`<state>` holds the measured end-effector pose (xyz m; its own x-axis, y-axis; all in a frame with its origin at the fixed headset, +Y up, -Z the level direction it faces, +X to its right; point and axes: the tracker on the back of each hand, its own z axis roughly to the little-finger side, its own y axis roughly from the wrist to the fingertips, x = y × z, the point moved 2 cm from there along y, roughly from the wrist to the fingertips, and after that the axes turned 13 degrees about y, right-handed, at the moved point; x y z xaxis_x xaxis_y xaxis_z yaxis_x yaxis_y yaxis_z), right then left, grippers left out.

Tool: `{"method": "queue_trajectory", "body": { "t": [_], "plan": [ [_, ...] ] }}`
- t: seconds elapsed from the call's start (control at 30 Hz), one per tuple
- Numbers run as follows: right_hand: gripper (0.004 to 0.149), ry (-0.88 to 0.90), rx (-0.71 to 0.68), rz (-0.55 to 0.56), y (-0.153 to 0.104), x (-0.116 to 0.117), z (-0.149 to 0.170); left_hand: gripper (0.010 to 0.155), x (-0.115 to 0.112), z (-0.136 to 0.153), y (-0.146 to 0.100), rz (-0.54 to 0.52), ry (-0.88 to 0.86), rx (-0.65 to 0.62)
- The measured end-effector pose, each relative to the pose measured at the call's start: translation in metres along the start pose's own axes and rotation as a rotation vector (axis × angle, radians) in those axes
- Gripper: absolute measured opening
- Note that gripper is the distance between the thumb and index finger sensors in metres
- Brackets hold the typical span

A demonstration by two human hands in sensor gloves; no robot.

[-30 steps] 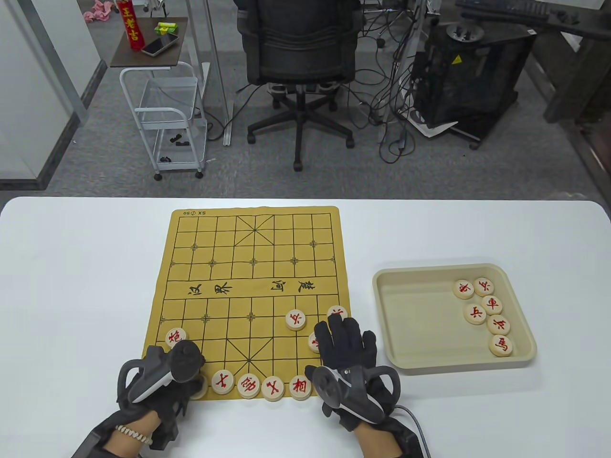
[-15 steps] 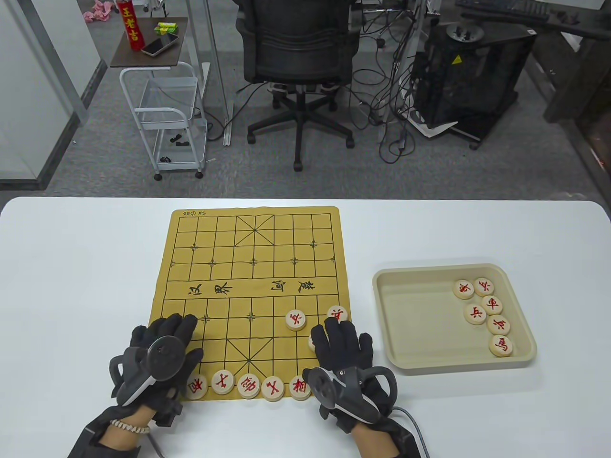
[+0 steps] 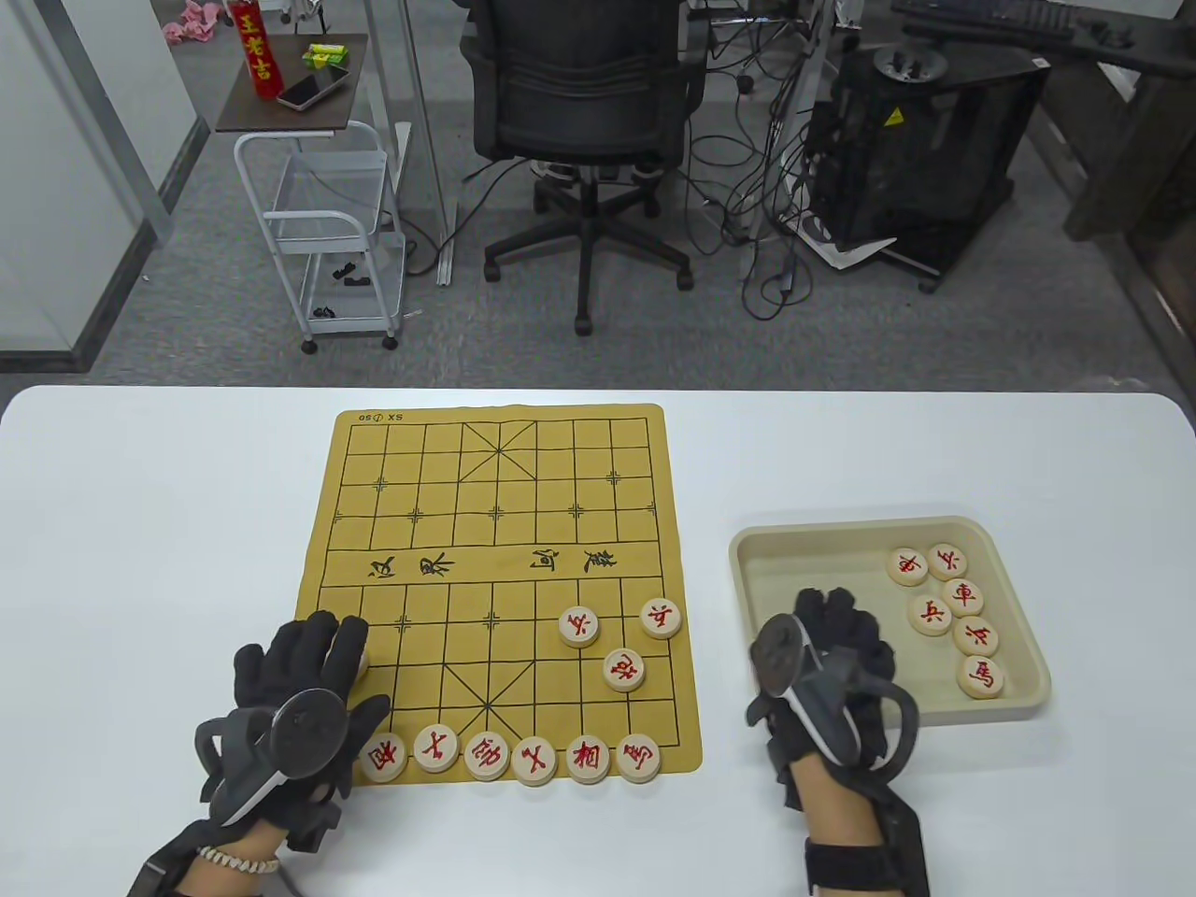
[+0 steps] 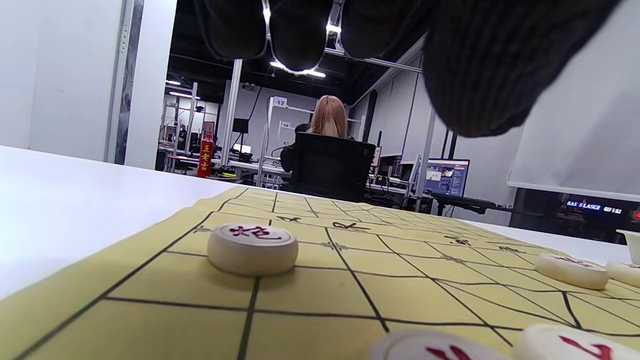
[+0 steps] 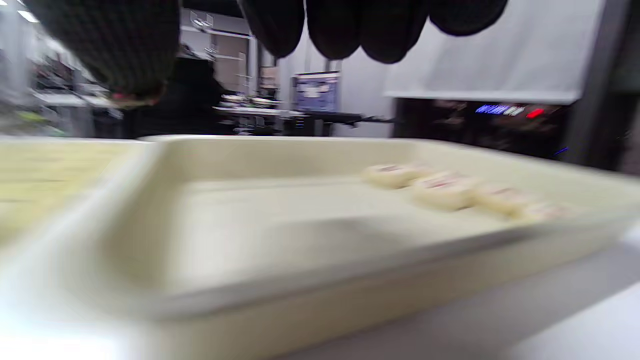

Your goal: Set up Chinese chess pieces

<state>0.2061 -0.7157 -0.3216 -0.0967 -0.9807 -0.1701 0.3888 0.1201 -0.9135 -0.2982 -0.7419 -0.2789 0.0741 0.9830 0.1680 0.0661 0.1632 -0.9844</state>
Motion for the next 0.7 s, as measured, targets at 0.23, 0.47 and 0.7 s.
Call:
{"method": "queue_trajectory", "body": {
  "t": [0.23, 0.47, 0.7],
  "plan": [
    [0.066, -0.266, 0.170, -0.125, 0.050, 0.010, 0.082, 0.086, 0.001, 0.000, 0.000, 0.005, 0.000, 0.004],
    [0.062, -0.252, 0.340, -0.205, 0.068, 0.031, 0.118, 0.086, 0.001, 0.001, 0.000, 0.011, 0.003, 0.010],
    [0.058, -0.283, 0.386, -0.210, 0.073, 0.043, 0.122, 0.086, 0.001, 0.001, 0.001, 0.021, 0.004, 0.009]
  ]
}}
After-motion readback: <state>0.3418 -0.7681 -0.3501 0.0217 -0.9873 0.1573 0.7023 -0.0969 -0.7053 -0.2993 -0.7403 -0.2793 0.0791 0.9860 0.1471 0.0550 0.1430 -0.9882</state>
